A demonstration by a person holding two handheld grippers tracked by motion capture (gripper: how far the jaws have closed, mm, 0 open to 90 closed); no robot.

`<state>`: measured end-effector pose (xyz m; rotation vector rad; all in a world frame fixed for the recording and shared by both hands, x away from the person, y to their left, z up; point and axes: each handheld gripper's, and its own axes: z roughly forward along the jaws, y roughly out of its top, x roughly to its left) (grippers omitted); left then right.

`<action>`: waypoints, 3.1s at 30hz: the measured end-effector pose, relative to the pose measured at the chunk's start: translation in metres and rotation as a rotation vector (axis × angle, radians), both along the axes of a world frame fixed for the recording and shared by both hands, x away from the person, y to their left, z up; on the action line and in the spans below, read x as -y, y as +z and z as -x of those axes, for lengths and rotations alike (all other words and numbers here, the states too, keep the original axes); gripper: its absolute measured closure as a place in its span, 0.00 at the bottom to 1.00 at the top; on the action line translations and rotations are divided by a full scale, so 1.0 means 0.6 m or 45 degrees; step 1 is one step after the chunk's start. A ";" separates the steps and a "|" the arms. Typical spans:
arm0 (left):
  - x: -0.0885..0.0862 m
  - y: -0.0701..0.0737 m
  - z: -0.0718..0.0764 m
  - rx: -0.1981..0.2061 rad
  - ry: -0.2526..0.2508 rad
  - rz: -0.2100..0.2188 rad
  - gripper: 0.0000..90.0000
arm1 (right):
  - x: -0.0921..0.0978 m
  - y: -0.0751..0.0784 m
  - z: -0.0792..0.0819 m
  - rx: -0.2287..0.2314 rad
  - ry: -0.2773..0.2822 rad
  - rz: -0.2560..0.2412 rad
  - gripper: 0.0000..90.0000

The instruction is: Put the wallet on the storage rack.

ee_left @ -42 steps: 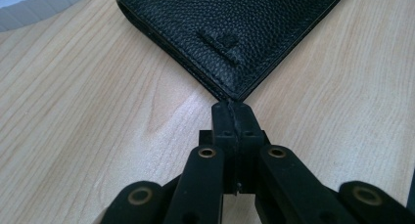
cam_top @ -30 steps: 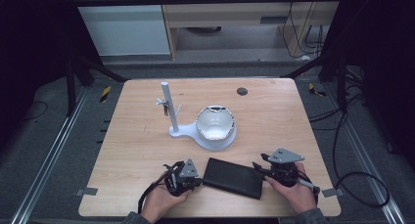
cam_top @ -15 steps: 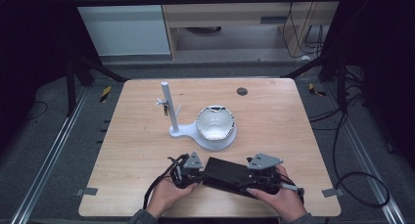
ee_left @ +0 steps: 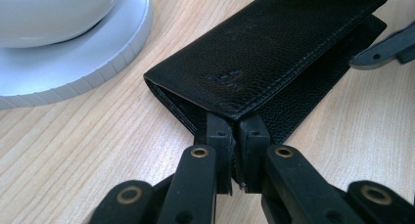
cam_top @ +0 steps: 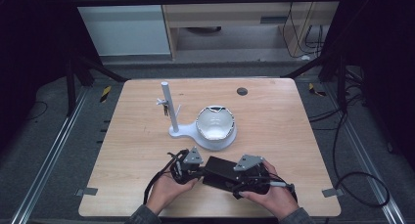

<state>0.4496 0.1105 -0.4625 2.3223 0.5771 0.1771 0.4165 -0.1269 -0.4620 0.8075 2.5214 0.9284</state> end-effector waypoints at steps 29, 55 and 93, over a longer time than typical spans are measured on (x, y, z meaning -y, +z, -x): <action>0.006 0.015 -0.017 -0.010 0.010 -0.001 0.95 | -0.014 -0.004 -0.025 -0.038 0.002 0.134 0.25; -0.011 0.041 -0.021 0.034 0.078 0.131 0.18 | 0.048 0.035 -0.009 0.277 0.035 0.108 0.93; 0.043 0.059 -0.064 0.012 -0.035 0.090 0.28 | 0.092 0.085 -0.004 0.424 -0.007 -0.233 0.93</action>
